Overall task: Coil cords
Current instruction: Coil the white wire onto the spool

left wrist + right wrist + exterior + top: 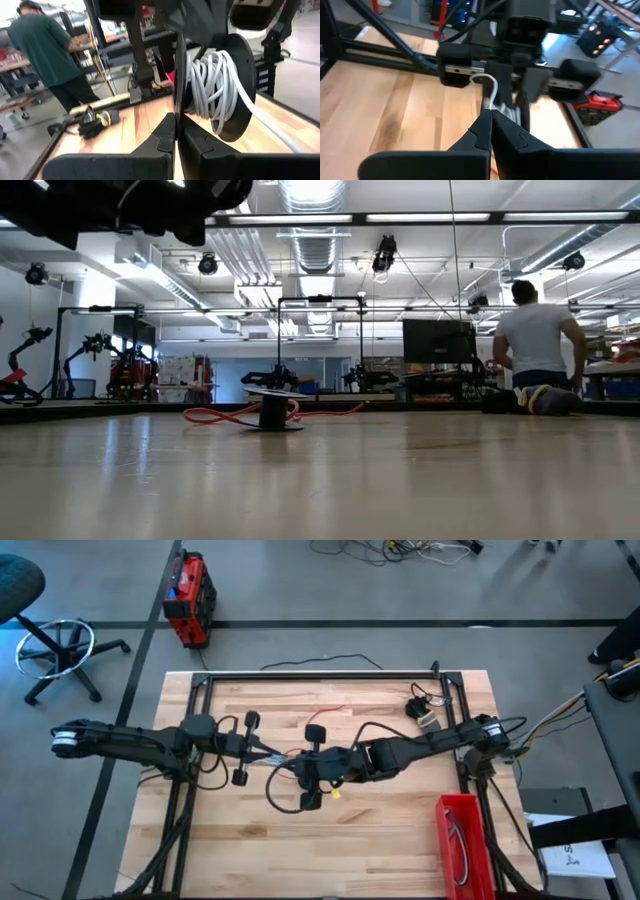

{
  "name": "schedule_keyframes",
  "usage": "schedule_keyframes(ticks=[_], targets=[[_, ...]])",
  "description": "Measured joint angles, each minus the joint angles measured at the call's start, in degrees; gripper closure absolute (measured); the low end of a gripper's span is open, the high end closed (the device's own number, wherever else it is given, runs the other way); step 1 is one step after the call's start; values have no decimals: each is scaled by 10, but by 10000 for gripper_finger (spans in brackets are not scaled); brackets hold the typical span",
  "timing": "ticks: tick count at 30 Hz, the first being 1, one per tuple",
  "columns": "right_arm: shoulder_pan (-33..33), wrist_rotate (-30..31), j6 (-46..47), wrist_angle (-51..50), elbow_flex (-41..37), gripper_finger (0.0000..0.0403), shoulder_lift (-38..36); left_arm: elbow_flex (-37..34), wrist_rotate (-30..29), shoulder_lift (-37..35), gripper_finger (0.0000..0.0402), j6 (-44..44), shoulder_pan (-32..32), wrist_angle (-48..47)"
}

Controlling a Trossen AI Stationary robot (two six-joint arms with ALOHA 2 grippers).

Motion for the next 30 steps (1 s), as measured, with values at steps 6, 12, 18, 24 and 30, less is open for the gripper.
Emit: schedule_keyframes(ticks=[6,12,18,24,30], targets=[[-15,-42,-4,-2,0,403,12,19,2,51,402,-18,-1,-1],[-21,-58,-3,-6,0,403,22,36,5,80,401,-27,-5,-9],[-28,-57,2,-6,0,403,22,44,2,91,401,-30,-10,-13],[-29,-53,-3,-11,12,403,17,45,1,87,401,-38,-9,-14],[-33,-54,-11,-29,28,403,18,57,1,84,401,-74,-9,-22]])
